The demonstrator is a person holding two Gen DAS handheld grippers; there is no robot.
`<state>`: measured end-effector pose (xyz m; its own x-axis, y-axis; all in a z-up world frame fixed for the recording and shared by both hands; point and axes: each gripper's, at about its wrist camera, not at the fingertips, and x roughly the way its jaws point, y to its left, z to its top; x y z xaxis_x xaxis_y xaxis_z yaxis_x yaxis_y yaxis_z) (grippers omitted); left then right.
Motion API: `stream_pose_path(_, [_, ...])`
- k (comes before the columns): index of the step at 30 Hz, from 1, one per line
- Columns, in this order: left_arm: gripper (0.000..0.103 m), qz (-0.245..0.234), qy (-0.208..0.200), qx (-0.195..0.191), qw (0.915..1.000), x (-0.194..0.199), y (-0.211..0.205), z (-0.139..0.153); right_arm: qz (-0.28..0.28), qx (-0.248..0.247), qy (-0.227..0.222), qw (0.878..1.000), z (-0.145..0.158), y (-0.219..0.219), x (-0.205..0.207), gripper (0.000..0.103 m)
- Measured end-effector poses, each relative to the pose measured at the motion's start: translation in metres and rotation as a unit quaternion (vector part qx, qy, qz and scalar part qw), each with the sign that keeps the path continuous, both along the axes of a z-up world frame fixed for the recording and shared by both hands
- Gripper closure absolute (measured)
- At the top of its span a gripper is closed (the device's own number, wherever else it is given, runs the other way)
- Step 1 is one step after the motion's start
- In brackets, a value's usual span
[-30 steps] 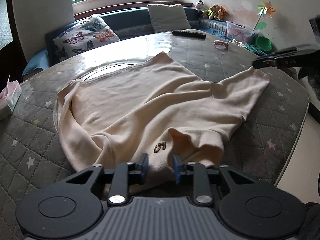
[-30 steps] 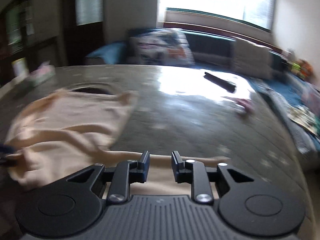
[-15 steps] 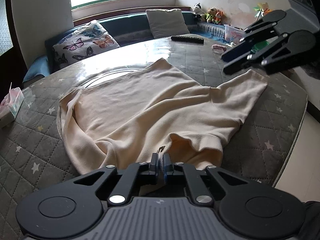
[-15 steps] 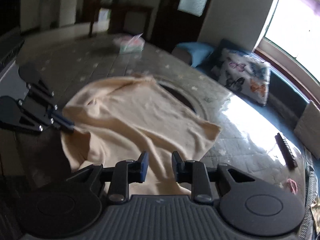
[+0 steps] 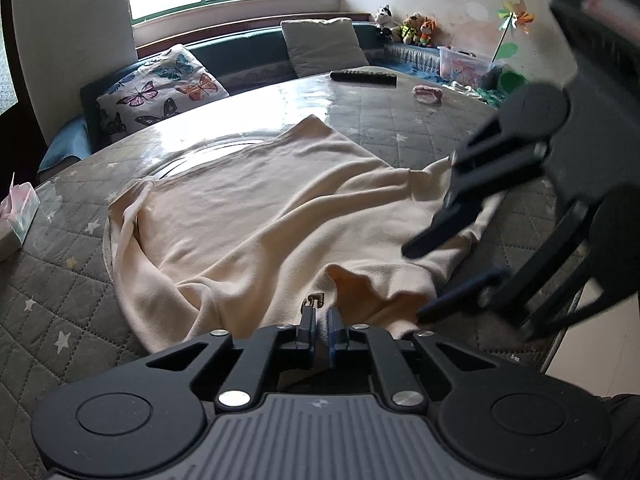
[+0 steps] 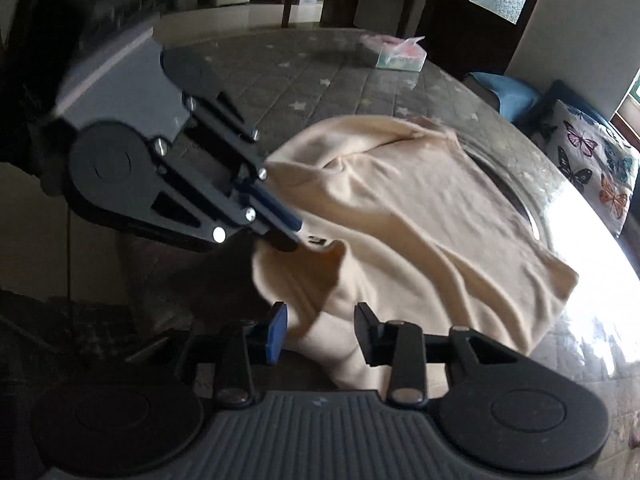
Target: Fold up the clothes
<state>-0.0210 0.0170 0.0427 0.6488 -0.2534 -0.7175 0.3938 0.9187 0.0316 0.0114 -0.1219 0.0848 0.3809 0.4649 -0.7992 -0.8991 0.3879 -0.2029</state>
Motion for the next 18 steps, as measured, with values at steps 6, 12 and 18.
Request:
stream_pose_path(6, [0.101,-0.01,-0.019,-0.016,0.9996,-0.016,0.008,0.013,0.008,-0.009,-0.014,1.0,-0.015,0.008,-0.019,0.1])
stream_pose_path(12, [0.101,-0.049,-0.009,-0.002,0.9988,-0.034,0.004,0.008,0.021,0.012,-0.016,1.0,-0.004,-0.012,-0.039,0.101])
stream_pose_path(18, [0.099,-0.055,0.021,0.005,0.9983,-0.031,0.002,-0.004,0.052,0.001,0.025,0.998,-0.025,-0.014,-0.051,0.101])
